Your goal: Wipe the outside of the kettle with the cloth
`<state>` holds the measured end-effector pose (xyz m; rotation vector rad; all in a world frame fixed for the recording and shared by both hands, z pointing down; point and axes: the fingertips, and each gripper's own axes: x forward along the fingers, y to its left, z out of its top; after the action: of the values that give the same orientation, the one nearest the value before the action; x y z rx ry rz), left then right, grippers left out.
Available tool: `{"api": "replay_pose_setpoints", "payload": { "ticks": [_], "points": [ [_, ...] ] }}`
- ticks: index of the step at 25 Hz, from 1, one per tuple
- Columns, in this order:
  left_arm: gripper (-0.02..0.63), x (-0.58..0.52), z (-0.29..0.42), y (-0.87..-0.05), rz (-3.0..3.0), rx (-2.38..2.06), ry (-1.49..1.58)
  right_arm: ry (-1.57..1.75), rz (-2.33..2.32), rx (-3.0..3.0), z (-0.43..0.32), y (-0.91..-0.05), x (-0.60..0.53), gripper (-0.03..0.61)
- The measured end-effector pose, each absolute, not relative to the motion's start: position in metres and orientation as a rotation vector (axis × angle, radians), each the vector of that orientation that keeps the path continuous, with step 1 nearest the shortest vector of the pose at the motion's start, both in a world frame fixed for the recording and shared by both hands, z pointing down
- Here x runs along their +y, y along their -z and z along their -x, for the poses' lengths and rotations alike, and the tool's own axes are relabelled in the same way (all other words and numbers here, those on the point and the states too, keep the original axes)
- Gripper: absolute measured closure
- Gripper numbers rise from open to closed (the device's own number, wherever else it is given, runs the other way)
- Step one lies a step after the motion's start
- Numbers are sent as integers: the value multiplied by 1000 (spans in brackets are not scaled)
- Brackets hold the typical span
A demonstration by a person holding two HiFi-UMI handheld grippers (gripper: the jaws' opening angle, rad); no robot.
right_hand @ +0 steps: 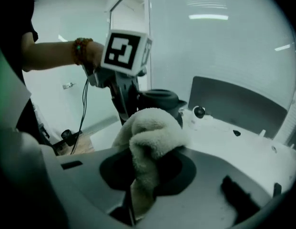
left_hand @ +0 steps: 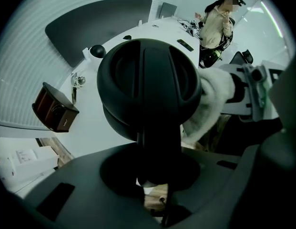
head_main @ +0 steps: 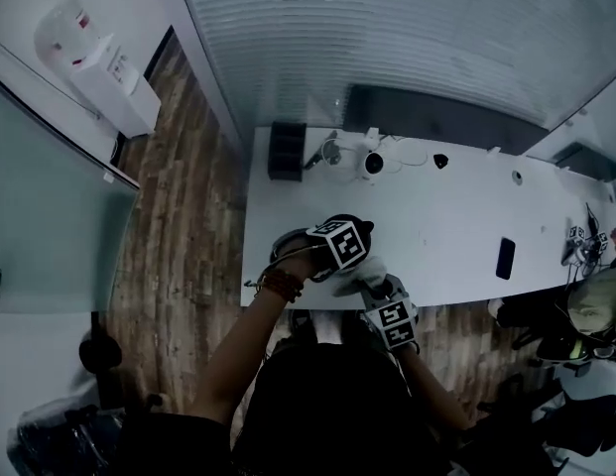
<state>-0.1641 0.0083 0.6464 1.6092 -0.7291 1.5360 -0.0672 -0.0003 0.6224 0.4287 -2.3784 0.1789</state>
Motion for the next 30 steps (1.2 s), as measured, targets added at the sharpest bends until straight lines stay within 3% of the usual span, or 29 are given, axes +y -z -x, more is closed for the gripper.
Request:
{"api": "replay_pose_setpoints", "payload": {
  "ticks": [5,13,24,30],
  "points": [
    [529,8,167,-648,-1604,-712,-1580,-99,-473,-2388,111,-610,-4,514],
    [529,8,166,-649,-1632,-731,-1560,-168,-561,-2310,107,-625,2,514],
    [529,8,164,-648,-1622,-711,-1586,-429,-459,-2131,100,-754,12,514],
    [535,10,163,-654,-1590,-624,-1636,-500,-485,-2163,101,-764,6,514]
  ]
}}
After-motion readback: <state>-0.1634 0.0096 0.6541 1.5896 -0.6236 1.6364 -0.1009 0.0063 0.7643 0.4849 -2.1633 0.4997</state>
